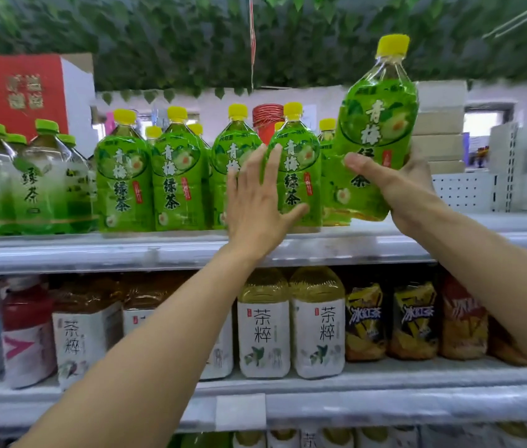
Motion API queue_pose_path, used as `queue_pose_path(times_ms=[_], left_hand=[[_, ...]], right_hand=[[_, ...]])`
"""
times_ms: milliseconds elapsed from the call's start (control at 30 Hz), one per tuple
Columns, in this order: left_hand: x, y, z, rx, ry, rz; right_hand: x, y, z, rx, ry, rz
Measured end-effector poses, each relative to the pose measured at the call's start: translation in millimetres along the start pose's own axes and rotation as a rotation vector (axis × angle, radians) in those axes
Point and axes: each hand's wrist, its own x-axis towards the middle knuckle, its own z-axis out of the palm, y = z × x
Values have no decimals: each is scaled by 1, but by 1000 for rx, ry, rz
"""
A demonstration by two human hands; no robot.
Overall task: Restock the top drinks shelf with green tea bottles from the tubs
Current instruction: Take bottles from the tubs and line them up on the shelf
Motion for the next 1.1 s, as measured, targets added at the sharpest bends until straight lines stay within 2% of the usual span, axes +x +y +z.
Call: queue_pose_path(times_ms=[133, 400, 533, 733, 833, 967, 1100], left_hand=[[10, -2, 17, 133, -31, 27], [2, -3, 41, 149, 46, -9], [2, -3, 45, 159, 83, -3], [1, -5, 48, 169, 102, 16], [0, -5, 47, 193, 82, 10], [-4, -1, 39, 178, 16, 2], [-33, 3, 19, 63, -111, -35]], right_hand=[[25, 18, -6, -53, -9, 84], [47, 44, -11, -54, -262, 321], [54, 53, -18, -76, -362, 316], [54, 54, -19, -95, -354, 277], [44, 48, -14, -264, -347, 241], [20, 47, -1, -681, -79, 82], [-36, 41, 16, -953, -33, -80]])
